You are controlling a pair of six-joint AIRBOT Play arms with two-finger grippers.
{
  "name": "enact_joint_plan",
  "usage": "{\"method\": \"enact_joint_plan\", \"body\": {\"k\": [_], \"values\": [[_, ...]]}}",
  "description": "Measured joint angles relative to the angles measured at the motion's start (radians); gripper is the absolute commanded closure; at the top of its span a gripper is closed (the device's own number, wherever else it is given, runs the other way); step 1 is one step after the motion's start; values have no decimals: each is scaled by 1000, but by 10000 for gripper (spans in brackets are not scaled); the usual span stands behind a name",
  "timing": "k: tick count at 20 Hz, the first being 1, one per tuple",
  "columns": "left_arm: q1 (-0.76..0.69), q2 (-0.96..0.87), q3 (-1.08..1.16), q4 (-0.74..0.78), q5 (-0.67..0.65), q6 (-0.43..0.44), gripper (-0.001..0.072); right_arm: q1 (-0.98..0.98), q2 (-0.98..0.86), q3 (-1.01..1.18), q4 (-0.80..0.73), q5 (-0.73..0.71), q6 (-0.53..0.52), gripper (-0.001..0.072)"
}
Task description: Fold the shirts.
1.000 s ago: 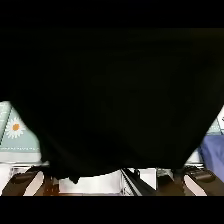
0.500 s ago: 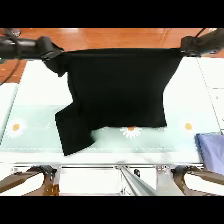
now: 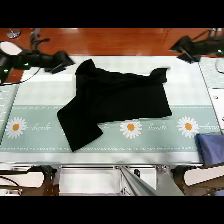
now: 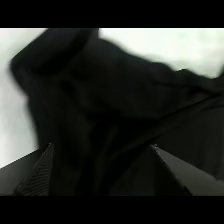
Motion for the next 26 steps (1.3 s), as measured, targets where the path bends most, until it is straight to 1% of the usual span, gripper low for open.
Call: {"method": "enact_joint_plan", "body": {"k": [2,3,5,6,7,9,12,16,18,19,20,21,23,24,26], "values": [[77,0,-24,79,-151,-11,6,-79,3,-3,-28,125,-29,83],[121,12,-58,112,-200,-16,6,-120,14,-23,-64,195,-40,83],[198,60,-174,168,-236,-25,6,-195,66,-125,-143,260,-52,83],[228,92,-247,159,-241,-18,6,-230,108,-210,-155,262,-60,83],[259,129,-332,148,-230,-3,6,-257,151,-295,-156,248,-72,83],[309,194,-491,87,-164,53,6,-305,242,-483,-121,185,-117,83],[346,241,-681,-25,-74,147,6,-336,351,-714,-8,127,-203,84],[343,246,-806,-175,-5,274,6,-334,417,-863,71,90,-261,84],[315,237,-829,-223,16,310,7,-318,428,-892,89,79,-270,84],[296,233,-836,-233,20,322,19,-309,432,-900,92,77,-272,84],[275,229,-841,-240,26,339,294,-301,435,-906,98,72,-271,84],[258,225,-844,-236,32,354,674,-296,436,-911,97,65,-265,84],[237,222,-846,-211,20,384,677,-290,438,-917,68,47,-235,84],[230,222,-843,-234,7,394,677,-287,438,-919,40,44,-218,84],[222,221,-841,-230,-24,410,677,-285,425,-921,-19,44,-179,84]]}}
